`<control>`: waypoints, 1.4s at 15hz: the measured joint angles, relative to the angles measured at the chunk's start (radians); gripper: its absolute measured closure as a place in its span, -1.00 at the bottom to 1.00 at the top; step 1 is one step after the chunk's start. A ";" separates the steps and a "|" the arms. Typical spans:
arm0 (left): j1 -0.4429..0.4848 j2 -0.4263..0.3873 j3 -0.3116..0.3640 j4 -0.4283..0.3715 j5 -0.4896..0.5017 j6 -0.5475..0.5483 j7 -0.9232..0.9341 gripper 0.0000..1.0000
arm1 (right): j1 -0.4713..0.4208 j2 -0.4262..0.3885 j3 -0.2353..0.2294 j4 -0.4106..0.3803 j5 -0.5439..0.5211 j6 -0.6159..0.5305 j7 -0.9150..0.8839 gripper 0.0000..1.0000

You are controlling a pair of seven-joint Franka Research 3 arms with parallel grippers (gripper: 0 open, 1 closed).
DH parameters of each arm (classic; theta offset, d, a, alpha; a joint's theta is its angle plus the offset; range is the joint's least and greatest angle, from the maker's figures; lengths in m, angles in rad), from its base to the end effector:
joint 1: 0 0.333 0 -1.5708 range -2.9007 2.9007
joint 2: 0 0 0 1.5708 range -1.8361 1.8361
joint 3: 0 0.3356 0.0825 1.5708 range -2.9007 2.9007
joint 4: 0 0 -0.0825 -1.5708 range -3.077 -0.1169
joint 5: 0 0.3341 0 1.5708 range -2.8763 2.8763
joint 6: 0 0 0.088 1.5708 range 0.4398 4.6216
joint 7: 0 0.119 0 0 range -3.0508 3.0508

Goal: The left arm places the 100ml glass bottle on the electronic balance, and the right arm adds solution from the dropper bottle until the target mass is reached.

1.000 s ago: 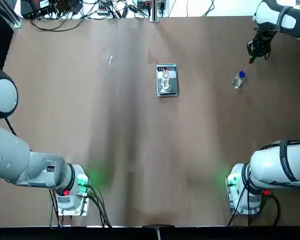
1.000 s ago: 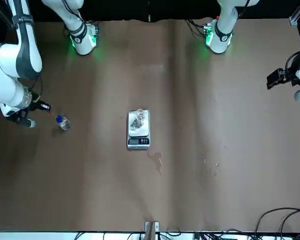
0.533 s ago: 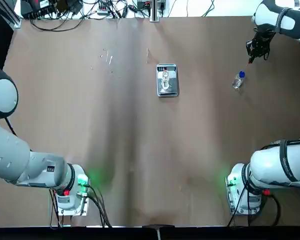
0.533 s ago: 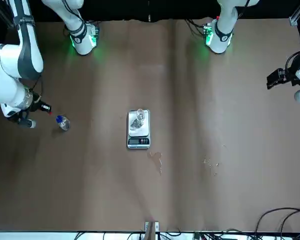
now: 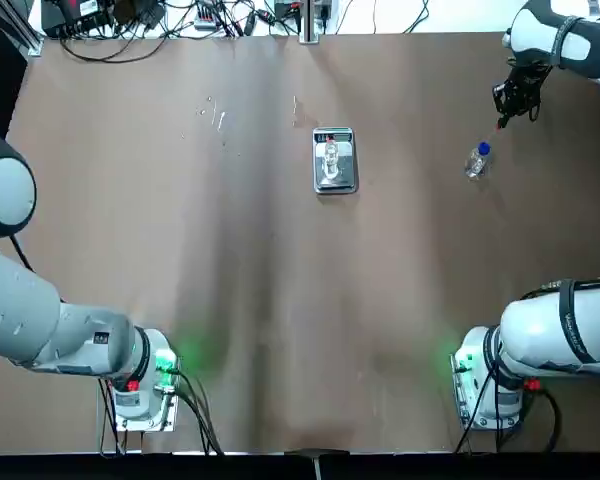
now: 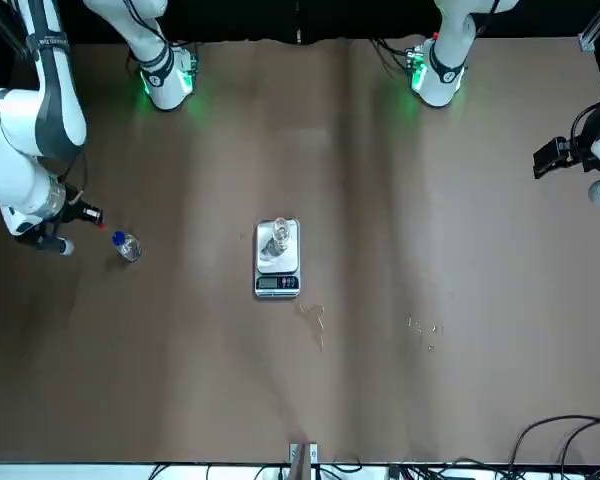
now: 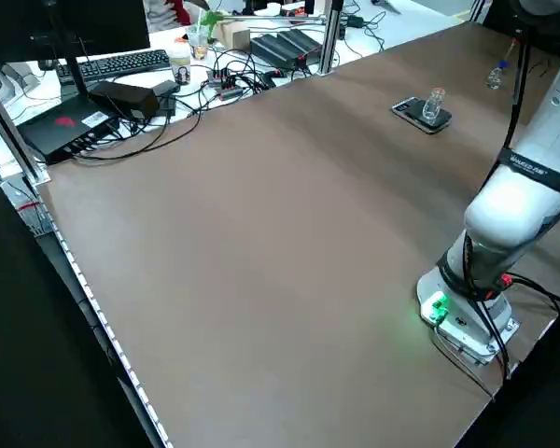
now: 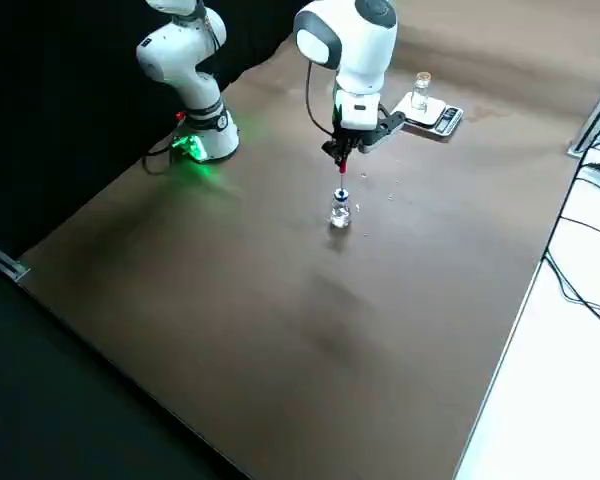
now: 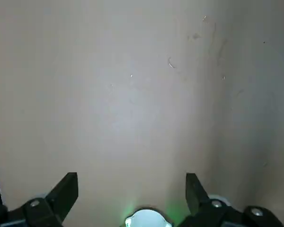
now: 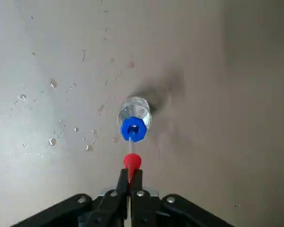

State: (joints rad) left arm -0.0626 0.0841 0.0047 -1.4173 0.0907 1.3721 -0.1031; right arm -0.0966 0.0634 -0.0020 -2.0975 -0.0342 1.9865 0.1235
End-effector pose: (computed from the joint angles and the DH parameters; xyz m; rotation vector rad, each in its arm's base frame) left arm 0.5097 -0.0175 0.6372 -3.0343 -0.0871 0.1848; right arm 0.4905 -0.0510 0.4129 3.0812 -0.3178 -0.2702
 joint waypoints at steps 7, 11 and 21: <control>0.000 0.000 0.000 0.000 0.000 0.000 0.000 -1.00 | 0.000 0.000 0.000 -0.011 0.000 -0.003 -0.011 0.91; 0.000 0.000 0.000 0.000 0.000 0.000 0.000 -1.00 | 0.000 0.000 0.000 -0.012 0.000 0.000 -0.012 0.91; 0.000 0.000 0.000 0.000 0.000 0.000 0.000 -1.00 | 0.000 0.000 0.000 -0.017 0.000 0.021 -0.013 0.91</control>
State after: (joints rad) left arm -0.0627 0.0846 0.0047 -1.4173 0.0907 1.3721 -0.1033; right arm -0.0968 0.0634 -0.0023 -2.1143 -0.0342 2.0075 0.1104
